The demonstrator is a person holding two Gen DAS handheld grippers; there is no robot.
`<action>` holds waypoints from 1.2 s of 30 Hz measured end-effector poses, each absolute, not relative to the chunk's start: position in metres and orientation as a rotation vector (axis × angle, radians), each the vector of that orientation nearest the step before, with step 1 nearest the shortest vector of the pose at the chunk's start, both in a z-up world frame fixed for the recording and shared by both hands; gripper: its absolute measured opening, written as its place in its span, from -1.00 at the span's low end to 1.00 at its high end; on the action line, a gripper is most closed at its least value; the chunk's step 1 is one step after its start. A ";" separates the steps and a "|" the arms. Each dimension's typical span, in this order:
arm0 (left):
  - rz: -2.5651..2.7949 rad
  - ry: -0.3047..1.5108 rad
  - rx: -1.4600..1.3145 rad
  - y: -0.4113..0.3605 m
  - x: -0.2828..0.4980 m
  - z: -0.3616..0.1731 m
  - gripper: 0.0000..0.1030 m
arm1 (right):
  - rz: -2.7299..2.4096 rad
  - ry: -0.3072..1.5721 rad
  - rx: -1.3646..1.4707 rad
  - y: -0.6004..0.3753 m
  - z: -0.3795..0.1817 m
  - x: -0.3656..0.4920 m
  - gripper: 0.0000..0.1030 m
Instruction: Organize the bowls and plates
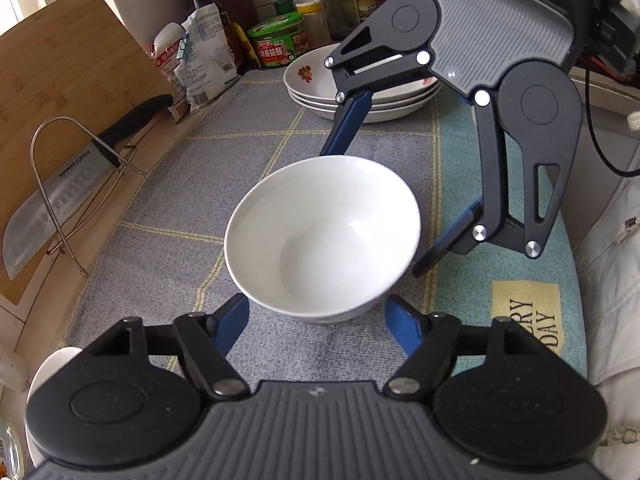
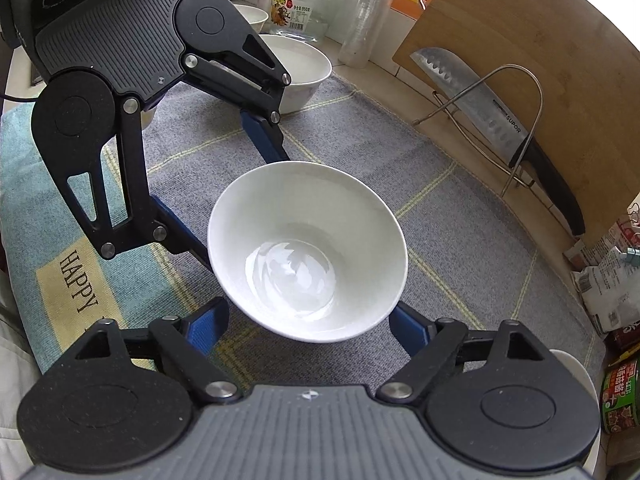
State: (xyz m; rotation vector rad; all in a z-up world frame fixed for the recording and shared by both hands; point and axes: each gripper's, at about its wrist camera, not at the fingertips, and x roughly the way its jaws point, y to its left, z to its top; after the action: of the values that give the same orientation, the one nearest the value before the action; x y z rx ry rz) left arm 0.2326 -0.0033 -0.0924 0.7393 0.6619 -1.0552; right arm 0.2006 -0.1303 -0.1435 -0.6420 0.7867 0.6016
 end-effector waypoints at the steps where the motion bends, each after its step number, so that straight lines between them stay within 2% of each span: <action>1: -1.042 0.658 0.720 -0.001 0.232 -0.091 0.67 | 0.597 0.779 -0.626 -0.132 -0.141 0.200 0.99; 5: -0.964 0.689 0.576 0.011 0.227 -0.082 0.69 | 0.562 0.776 -0.573 -0.137 -0.133 0.198 1.00; 8: -0.897 0.708 0.482 0.021 0.220 -0.078 0.83 | 0.522 0.771 -0.540 -0.137 -0.129 0.194 1.00; 15: -0.658 0.721 0.215 0.056 0.206 -0.064 0.87 | 0.386 0.738 -0.455 -0.122 -0.120 0.183 1.00; 25: -0.459 0.696 0.167 0.101 0.200 -0.056 0.92 | 0.276 0.695 -0.354 -0.084 -0.115 0.186 1.00; 36: -0.242 0.748 0.113 0.117 0.195 -0.051 0.92 | 0.415 0.632 -0.429 -0.059 -0.121 0.200 1.00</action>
State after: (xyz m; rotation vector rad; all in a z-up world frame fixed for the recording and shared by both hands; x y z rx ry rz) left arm 0.1949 0.1174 -0.0512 0.1133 0.7477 -0.2419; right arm 0.2005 -0.0587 -0.1208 -0.4291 0.6323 0.4155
